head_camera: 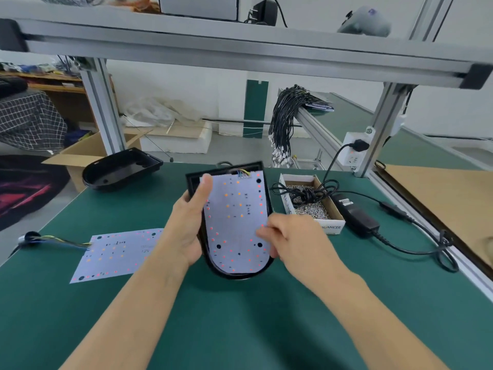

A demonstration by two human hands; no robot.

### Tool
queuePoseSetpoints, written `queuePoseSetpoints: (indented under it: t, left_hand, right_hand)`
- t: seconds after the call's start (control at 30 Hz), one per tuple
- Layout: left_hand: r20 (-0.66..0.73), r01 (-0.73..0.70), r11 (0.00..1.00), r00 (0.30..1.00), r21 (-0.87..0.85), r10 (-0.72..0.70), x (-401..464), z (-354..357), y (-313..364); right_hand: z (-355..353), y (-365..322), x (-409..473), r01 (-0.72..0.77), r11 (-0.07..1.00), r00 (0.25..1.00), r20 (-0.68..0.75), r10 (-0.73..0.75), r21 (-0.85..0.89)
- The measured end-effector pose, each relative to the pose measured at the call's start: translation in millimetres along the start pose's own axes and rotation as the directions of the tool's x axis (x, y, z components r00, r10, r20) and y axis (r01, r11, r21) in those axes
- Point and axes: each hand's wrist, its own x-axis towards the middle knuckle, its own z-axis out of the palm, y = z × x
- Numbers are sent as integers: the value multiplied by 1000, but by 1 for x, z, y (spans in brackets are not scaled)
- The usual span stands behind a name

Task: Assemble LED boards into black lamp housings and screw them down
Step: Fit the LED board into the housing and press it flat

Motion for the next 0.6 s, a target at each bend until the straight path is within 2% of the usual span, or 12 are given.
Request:
queuePoseSetpoints:
  t: [0.1, 0.23, 0.33, 0.4, 0.47, 0.53, 0.57, 0.6]
  left_hand:
    - [-2, -17, 999, 1000, 46, 17, -2, 0, -3]
    - [9, 2, 999, 1000, 40, -2, -2, 1, -4]
    - [65, -44, 997, 997, 60, 40, -1, 7, -3]
    - [90, -60, 996, 994, 65, 54, 0, 11, -4]
    - [72, -51, 997, 996, 61, 46, 0, 11, -6]
    - [37, -17, 999, 999, 50, 15, 0, 7, -7]
    - [30, -6, 999, 1000, 44, 4, -1, 4, -8]
    - [30, 0, 999, 1000, 40, -1, -1, 2, -8]
  right_hand:
    - [6, -1, -4, -79, 985, 996, 29, 84, -152]
    - [3, -8, 7, -58, 929, 994, 69, 89, -364]
    - [-1, -11, 12, -56, 854, 997, 17, 76, -518]
    - [-4, -9, 13, -90, 827, 996, -31, 87, -555]
    - [-4, -4, 13, -116, 857, 993, -57, 101, -501]
    - [-3, 2, 11, -144, 923, 986, -129, 104, -358]
    - [-4, 6, 11, -173, 963, 974, -181, 136, -208]
    - [-6, 11, 13, -199, 980, 958, -208, 197, 14]
